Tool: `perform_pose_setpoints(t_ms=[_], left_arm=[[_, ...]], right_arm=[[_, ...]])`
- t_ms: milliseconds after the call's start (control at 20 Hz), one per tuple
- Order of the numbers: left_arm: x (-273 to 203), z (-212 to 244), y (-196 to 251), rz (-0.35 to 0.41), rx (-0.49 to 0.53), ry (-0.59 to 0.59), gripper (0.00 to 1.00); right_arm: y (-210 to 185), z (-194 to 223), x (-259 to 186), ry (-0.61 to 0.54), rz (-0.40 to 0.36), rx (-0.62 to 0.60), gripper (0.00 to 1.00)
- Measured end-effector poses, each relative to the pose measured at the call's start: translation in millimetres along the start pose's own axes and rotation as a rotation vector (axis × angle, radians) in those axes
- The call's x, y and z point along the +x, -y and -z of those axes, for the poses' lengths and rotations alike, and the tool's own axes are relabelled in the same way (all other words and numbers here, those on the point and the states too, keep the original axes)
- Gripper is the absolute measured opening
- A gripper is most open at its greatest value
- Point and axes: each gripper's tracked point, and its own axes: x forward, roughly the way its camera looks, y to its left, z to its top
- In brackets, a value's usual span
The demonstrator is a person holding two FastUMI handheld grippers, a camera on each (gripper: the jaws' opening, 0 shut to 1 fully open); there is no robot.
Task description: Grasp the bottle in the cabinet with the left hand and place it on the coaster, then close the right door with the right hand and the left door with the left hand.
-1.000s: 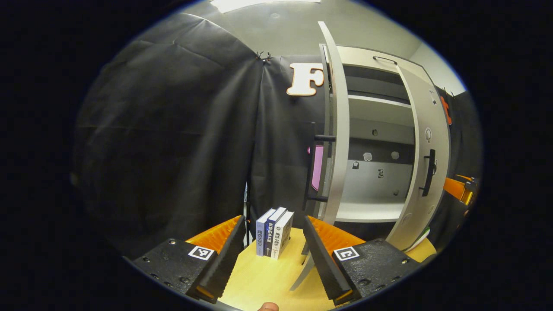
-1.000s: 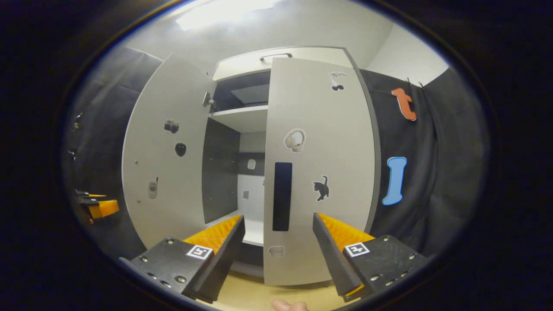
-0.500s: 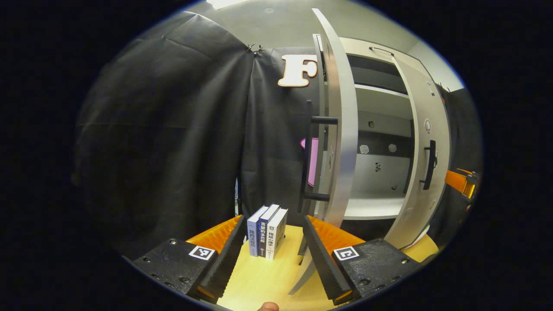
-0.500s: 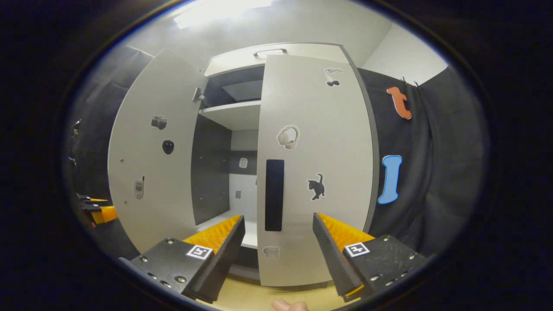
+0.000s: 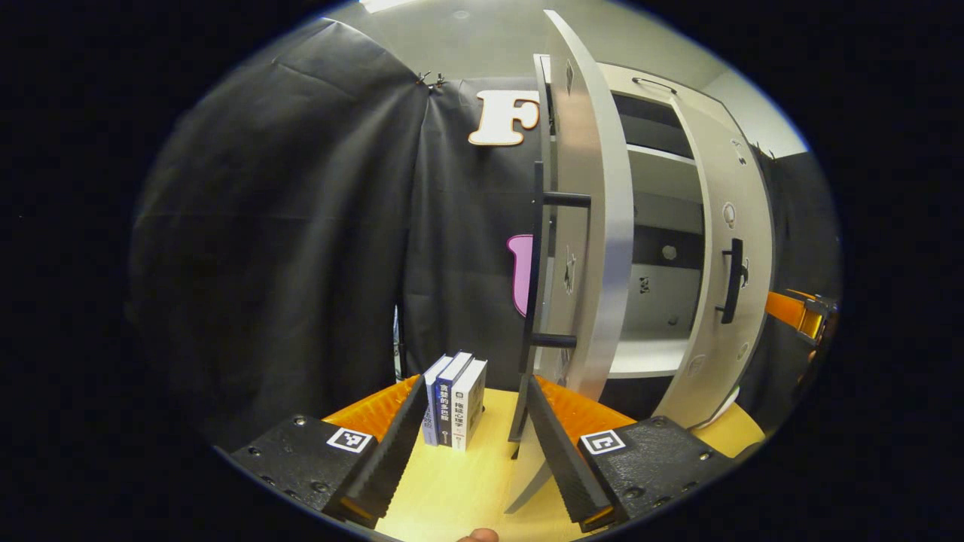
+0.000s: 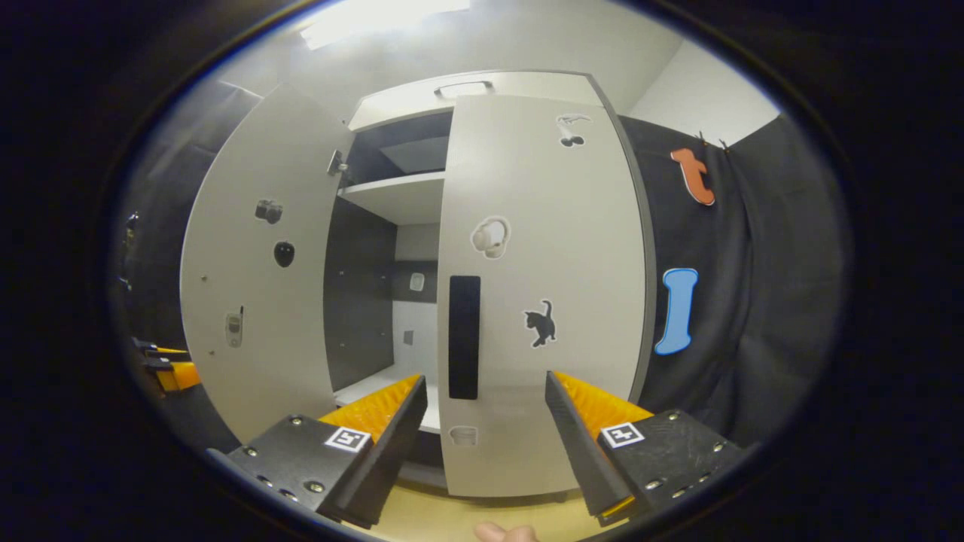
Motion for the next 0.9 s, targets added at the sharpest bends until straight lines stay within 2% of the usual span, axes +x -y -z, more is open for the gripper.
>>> perform_pose_setpoints(t_ms=[350, 800, 850, 900], left_arm=[[-2, 3, 45, 0.071, -0.003, 0.000, 0.85], [8, 6, 105, 0.167, 0.017, -0.005, 0.86], [10, 7, 112, 0.176, 0.018, -0.005, 0.86], [13, 7, 118, 0.187, 0.019, -0.005, 0.86]], right_arm=[[13, 1, -6, -0.005, 0.016, -0.028, 0.96], [55, 0, -22, -0.008, 0.099, -0.056, 0.96], [60, 0, -24, -0.010, 0.110, -0.058, 0.93], [65, 1, -26, -0.011, 0.120, -0.059, 0.96]])
